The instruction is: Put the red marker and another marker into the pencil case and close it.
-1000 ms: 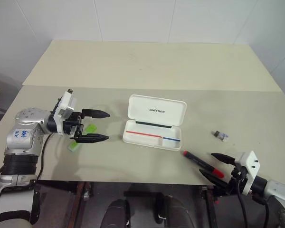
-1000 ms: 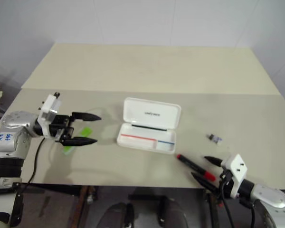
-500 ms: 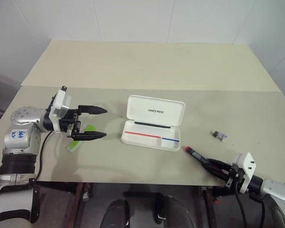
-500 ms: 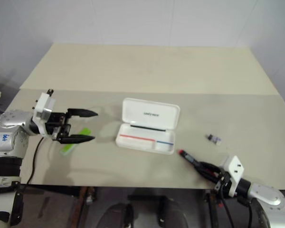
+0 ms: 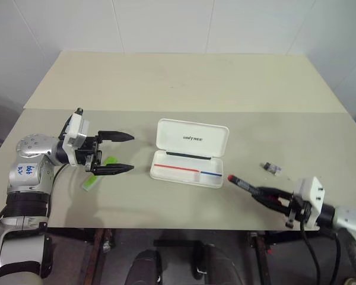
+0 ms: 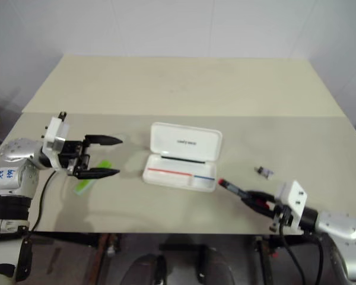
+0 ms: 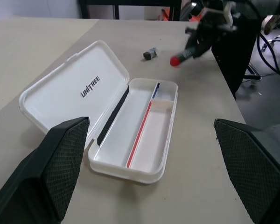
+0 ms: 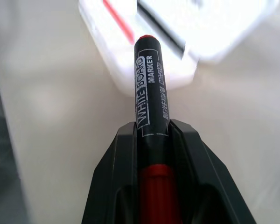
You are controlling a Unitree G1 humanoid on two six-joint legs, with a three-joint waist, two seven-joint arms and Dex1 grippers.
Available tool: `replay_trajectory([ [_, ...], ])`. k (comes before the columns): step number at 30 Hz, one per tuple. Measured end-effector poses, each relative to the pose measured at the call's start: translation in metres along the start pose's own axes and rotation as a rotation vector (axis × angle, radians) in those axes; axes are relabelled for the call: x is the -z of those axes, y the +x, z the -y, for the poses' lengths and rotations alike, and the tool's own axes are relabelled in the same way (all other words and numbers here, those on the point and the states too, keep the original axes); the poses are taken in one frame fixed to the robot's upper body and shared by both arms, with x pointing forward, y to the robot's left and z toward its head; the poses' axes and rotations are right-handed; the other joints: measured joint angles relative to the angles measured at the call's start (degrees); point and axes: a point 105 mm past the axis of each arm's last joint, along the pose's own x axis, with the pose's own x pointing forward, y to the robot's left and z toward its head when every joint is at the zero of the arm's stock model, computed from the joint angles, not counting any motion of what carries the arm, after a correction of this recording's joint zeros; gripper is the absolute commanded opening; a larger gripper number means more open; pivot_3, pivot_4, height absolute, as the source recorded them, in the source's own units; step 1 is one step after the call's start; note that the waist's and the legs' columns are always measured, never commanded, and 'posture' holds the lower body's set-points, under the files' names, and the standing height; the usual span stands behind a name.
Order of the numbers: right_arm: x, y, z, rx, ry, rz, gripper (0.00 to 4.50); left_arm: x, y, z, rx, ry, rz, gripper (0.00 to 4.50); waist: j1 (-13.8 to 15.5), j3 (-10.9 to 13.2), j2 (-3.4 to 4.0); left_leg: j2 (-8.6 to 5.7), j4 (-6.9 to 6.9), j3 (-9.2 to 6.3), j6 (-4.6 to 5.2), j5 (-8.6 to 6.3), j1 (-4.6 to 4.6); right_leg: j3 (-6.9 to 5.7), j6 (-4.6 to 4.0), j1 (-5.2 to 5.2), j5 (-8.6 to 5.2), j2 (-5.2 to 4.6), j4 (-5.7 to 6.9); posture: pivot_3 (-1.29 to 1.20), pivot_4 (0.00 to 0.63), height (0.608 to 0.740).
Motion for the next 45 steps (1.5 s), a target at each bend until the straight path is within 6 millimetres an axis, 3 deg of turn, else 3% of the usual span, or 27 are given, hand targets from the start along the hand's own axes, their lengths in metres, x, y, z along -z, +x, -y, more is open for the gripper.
replay_trajectory([
  [4, -0.036, 0.041, 0.001, -0.147, -0.039, 0.119, 0.61, -0.001, -0.002, -0.002, -0.032, 0.012, 0.008, 4.50, -0.29, -0.01, -0.02, 0.04, 0.00, 0.14, -0.05, 0.03, -0.06, 0.09, -0.08, -0.25, 0.03, 0.03, 0.21, 0.00, 0.150, 0.740],
  [6, -0.044, 0.058, -0.007, -0.238, -0.050, 0.143, 0.61, -0.001, -0.003, -0.003, -0.044, 0.012, 0.008, 4.50, -0.29, -0.01, -0.02, -0.02, 0.00, 0.15, -0.06, 0.03, -0.09, 0.14, -0.07, -0.39, 0.03, 0.00, 0.51, 0.00, 0.150, 0.740],
  [13, -0.034, 0.102, -0.007, -0.362, -0.015, 0.132, 0.61, 0.000, -0.006, -0.006, -0.097, 0.022, 0.017, 4.50, 0.04, -0.01, -0.03, -0.05, 0.15, 0.29, -0.02, -0.02, -0.25, 0.06, -0.05, -0.49, 0.04, 0.00, 0.54, 0.00, 0.150, 0.740],
  [19, -0.023, 0.147, 0.003, -0.384, -0.007, 0.116, 0.61, -0.010, 0.004, -0.008, -0.124, 0.071, 0.056, 4.50, -1.19, -0.02, -0.04, -0.02, 0.38, 0.28, -0.03, -0.02, -0.24, 0.10, -0.06, -0.49, 0.05, -0.01, 0.81, 0.00, 0.150, 0.740],
  [28, -0.009, 0.162, 0.011, -0.399, -0.031, 0.061, 0.61, -0.005, 0.003, -0.005, -0.146, 0.052, 0.051, 4.50, -1.77, -0.02, -0.04, 0.01, 0.39, 0.27, -0.08, 0.00, -0.22, 0.12, -0.07, -0.51, 0.05, -0.02, 0.88, 0.00, 0.150, 0.740],
  [35, -0.002, 0.163, 0.009, -0.420, -0.060, 0.034, 3.05, -0.005, 0.004, -0.006, -0.155, 0.055, 0.055, 4.50, -2.43, -0.02, -0.04, 0.00, 0.39, 0.24, -0.08, 0.00, -0.22, 0.13, -0.07, -0.50, 0.05, -0.09, 0.91, 0.00, 0.150, 0.740],
  [39, -0.010, 0.166, 0.011, -0.421, -0.079, 0.051, 4.49, -0.005, 0.006, -0.006, -0.156, 0.052, 0.063, 4.50, -2.87, -0.02, -0.04, 0.02, 0.38, 0.25, -0.16, 0.04, -0.21, 0.14, -0.07, -0.51, 0.05, -0.09, 0.97, 0.00, 0.150, 0.740],
  [42, -0.021, 0.167, 0.011, -0.421, -0.084, 0.090, 4.49, -0.004, 0.007, -0.006, -0.159, 0.051, 0.067, 4.50, -2.94, -0.02, -0.04, 0.06, 0.35, 0.26, -0.18, 0.03, -0.18, 0.15, -0.08, -0.52, 0.05, -0.05, 1.04, 0.00, 0.150, 0.740],
  [45, -0.051, 0.165, 0.004, -0.449, -0.105, 0.181, 4.49, -0.004, 0.007, -0.007, -0.169, 0.051, 0.068, 4.50, -2.89, -0.01, -0.03, 0.08, 0.35, 0.24, -0.19, 0.01, -0.18, 0.16, -0.11, -0.55, 0.03, -0.07, 1.22, 0.00, 0.150, 0.740],
])
